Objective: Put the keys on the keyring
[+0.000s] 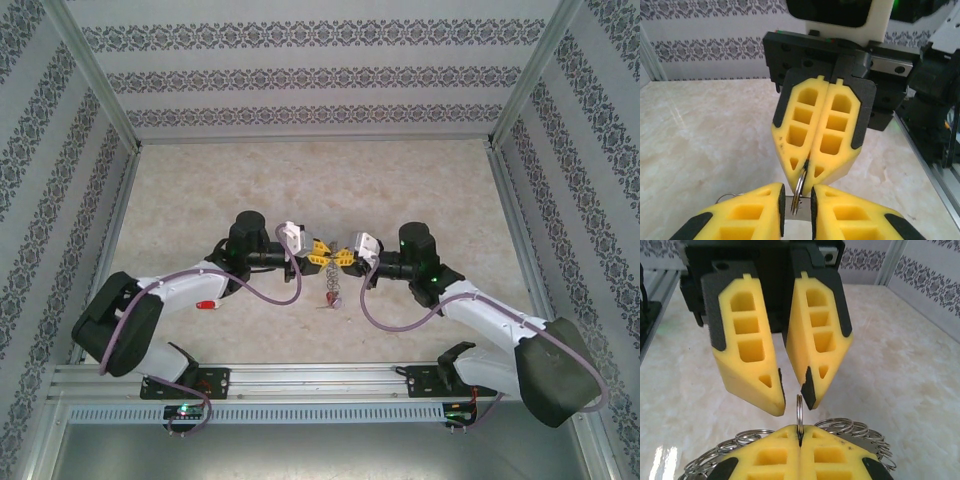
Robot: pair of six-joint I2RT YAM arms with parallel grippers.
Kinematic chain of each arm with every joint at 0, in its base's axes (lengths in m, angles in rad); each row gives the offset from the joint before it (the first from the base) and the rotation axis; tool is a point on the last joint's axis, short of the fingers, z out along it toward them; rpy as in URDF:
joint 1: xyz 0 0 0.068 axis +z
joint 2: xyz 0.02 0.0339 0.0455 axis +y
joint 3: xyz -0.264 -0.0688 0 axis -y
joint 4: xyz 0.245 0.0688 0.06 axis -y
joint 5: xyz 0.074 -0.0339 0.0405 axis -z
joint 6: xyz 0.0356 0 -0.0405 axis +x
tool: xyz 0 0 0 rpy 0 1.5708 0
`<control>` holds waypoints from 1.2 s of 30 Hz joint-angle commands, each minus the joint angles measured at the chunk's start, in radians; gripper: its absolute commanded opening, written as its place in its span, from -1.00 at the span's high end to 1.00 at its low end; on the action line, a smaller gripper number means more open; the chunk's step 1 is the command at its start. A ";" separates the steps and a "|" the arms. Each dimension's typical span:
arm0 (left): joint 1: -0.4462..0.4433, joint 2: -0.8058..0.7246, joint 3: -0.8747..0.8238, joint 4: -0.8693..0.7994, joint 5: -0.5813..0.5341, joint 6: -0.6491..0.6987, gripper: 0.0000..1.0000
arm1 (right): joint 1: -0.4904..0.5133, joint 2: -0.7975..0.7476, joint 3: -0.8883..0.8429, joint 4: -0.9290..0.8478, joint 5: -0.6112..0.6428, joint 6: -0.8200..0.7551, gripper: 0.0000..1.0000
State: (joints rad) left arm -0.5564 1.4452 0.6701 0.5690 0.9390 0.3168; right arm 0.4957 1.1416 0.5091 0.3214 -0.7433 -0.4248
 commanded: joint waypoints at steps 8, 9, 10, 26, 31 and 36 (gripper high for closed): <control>-0.015 -0.016 0.047 -0.257 -0.019 0.175 0.56 | 0.047 0.025 0.158 -0.331 0.065 -0.180 1.00; -0.017 -0.014 0.048 -0.269 -0.027 0.186 0.56 | 0.049 0.031 0.165 -0.346 0.066 -0.186 1.00; -0.019 -0.014 0.048 -0.272 -0.032 0.189 0.56 | 0.049 0.036 0.169 -0.354 0.069 -0.191 1.00; -0.043 0.001 0.062 -0.302 -0.040 0.229 0.58 | 0.104 0.097 0.262 -0.526 0.138 -0.273 1.00; -0.054 0.006 0.070 -0.315 -0.051 0.241 0.84 | 0.113 0.105 0.264 -0.514 0.133 -0.268 1.00; -0.075 0.015 0.074 -0.346 -0.083 0.278 1.00 | 0.111 0.087 0.249 -0.468 0.113 -0.249 1.00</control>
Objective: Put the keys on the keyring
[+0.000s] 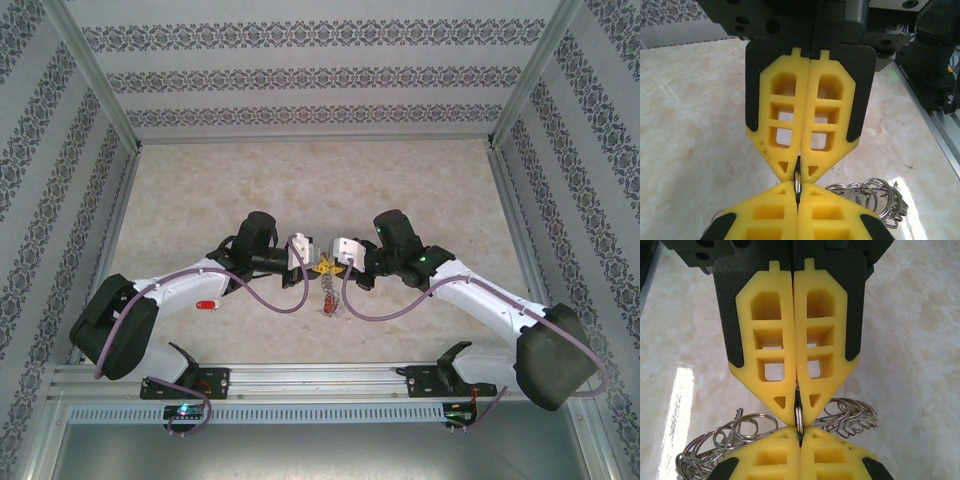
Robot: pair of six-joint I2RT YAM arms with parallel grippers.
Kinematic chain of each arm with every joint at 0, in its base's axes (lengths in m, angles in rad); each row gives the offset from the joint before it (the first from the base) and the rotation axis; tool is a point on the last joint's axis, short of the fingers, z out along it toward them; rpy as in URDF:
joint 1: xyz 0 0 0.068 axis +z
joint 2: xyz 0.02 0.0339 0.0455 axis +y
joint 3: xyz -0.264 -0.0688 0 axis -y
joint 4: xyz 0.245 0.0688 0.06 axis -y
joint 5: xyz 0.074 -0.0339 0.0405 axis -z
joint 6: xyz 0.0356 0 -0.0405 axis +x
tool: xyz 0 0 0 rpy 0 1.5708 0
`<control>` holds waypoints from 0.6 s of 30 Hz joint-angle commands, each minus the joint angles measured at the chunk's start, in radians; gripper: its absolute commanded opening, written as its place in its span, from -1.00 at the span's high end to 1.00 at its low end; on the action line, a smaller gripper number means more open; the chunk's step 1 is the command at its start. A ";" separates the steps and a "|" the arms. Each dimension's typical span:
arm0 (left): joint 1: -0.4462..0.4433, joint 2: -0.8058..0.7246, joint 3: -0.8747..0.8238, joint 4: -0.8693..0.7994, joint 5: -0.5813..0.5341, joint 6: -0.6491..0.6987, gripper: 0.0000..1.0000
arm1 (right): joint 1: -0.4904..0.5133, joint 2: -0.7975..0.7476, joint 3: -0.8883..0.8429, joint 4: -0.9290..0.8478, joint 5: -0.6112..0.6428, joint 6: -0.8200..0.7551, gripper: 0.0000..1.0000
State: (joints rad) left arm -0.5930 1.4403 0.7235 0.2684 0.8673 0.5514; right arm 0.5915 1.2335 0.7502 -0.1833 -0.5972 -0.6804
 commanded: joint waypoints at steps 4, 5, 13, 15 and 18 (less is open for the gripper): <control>-0.042 0.016 -0.013 0.015 -0.047 0.017 1.00 | -0.018 -0.033 -0.028 0.089 -0.078 0.031 0.63; -0.042 0.016 -0.024 0.042 -0.046 0.003 1.00 | -0.027 -0.039 -0.042 0.105 -0.085 0.034 0.61; -0.016 0.020 -0.100 0.289 0.039 -0.128 1.00 | -0.126 -0.098 -0.222 0.413 -0.217 0.182 0.51; -0.013 0.021 -0.107 0.335 0.068 -0.145 1.00 | -0.134 -0.093 -0.236 0.441 -0.249 0.192 0.51; -0.010 0.024 -0.114 0.399 0.089 -0.174 1.00 | -0.140 -0.085 -0.248 0.490 -0.290 0.214 0.52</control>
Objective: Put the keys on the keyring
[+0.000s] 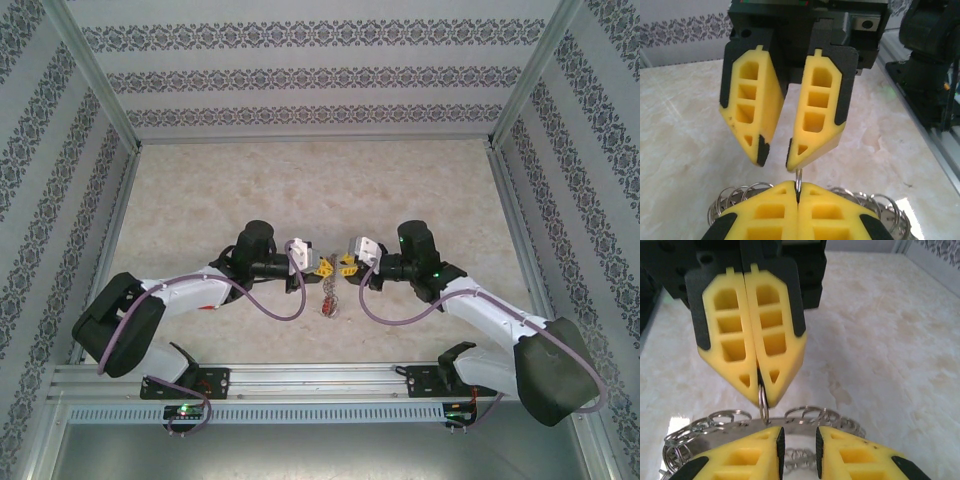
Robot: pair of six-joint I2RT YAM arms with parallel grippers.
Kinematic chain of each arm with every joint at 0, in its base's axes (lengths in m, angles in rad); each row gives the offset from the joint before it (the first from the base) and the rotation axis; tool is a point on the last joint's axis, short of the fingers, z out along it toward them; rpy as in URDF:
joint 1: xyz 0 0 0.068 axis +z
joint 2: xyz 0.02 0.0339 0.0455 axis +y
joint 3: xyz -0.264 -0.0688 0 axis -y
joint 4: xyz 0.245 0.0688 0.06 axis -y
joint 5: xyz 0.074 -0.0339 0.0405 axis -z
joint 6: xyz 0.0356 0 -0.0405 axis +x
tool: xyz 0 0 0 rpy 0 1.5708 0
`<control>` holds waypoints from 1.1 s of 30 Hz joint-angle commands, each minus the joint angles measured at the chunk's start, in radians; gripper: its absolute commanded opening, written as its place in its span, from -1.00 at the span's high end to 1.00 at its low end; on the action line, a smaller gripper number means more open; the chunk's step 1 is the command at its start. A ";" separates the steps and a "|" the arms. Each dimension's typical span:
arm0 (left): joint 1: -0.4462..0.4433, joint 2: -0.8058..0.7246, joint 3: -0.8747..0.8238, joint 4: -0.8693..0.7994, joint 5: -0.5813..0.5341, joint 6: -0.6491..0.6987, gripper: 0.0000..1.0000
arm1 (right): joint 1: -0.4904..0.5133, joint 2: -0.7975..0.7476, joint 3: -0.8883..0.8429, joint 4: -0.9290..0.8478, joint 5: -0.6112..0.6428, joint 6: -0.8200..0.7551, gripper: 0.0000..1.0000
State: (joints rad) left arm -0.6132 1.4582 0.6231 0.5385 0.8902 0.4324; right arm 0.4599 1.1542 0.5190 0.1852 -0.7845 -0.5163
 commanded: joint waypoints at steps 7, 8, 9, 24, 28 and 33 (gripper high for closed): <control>0.011 0.029 -0.020 0.222 0.057 -0.106 1.00 | -0.009 -0.007 -0.032 0.177 -0.148 0.069 0.56; 0.011 0.031 -0.023 0.232 0.056 -0.111 1.00 | -0.011 -0.010 -0.035 0.171 -0.144 0.065 0.56; 0.012 0.035 -0.025 0.245 0.052 -0.116 1.00 | -0.015 -0.013 -0.038 0.171 -0.144 0.064 0.56; 0.024 0.066 -0.048 0.357 0.039 -0.172 1.00 | -0.040 -0.029 -0.093 0.226 -0.148 0.125 0.50; 0.024 0.064 -0.049 0.385 0.036 -0.194 1.00 | -0.032 -0.003 -0.090 0.243 -0.147 0.131 0.50; 0.024 0.064 -0.042 0.402 0.037 -0.208 1.00 | -0.018 0.029 -0.084 0.281 -0.137 0.141 0.50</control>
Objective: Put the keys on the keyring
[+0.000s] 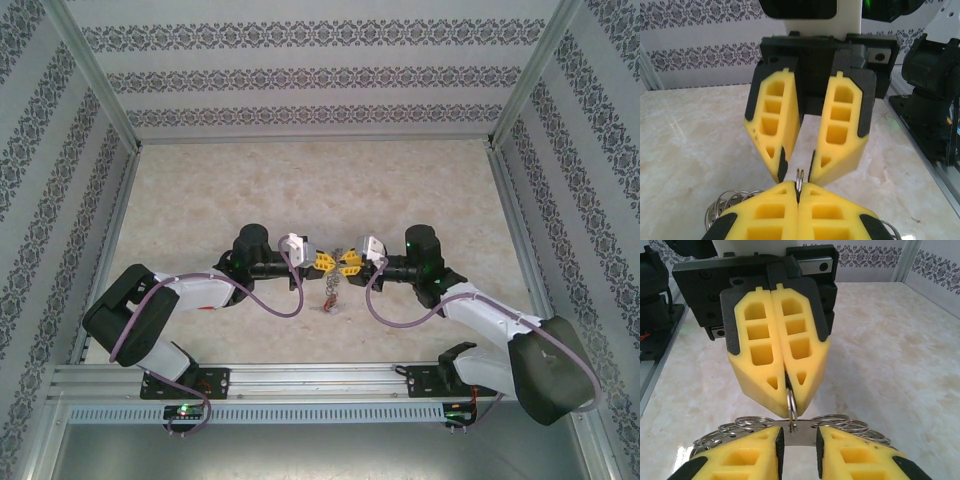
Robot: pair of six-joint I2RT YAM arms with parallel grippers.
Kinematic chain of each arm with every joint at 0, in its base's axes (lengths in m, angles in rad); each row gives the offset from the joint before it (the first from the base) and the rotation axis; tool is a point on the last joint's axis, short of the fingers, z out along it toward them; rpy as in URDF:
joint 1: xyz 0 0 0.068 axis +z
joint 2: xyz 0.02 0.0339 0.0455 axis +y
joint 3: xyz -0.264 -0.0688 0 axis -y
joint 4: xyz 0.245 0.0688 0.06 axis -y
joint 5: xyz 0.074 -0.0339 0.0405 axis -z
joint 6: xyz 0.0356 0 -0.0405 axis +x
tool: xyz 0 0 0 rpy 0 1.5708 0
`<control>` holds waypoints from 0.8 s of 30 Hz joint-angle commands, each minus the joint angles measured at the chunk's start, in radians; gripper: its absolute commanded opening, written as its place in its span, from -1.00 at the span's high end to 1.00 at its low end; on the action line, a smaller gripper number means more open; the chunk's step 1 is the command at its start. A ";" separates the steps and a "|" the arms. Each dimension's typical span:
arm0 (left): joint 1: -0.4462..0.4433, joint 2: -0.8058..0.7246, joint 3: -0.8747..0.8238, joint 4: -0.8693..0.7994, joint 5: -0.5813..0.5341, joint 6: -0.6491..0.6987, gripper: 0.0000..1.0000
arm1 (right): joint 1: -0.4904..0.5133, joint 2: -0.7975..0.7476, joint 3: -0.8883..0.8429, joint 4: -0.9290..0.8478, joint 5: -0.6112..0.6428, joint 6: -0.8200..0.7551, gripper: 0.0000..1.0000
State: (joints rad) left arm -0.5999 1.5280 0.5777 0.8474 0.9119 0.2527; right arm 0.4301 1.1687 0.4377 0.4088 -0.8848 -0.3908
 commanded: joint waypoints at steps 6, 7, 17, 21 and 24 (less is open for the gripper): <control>0.011 0.017 0.006 0.126 0.018 -0.052 1.00 | 0.027 0.034 0.009 0.093 -0.029 0.020 0.59; 0.011 0.022 0.008 0.127 0.018 -0.054 1.00 | 0.029 0.035 0.007 0.101 -0.030 0.022 0.63; 0.011 0.060 0.008 0.172 0.008 -0.081 1.00 | 0.033 0.038 0.004 0.119 -0.031 0.028 0.80; 0.011 0.063 0.016 0.169 0.005 -0.098 0.87 | 0.035 0.048 0.005 0.116 -0.007 0.022 1.00; 0.011 0.032 0.023 0.065 0.002 -0.038 0.50 | 0.043 0.046 0.026 0.045 0.021 -0.021 1.00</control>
State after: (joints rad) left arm -0.5884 1.5818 0.5781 0.9344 0.8993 0.1905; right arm 0.4526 1.2137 0.4381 0.4618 -0.8616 -0.3725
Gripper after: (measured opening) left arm 0.213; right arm 0.039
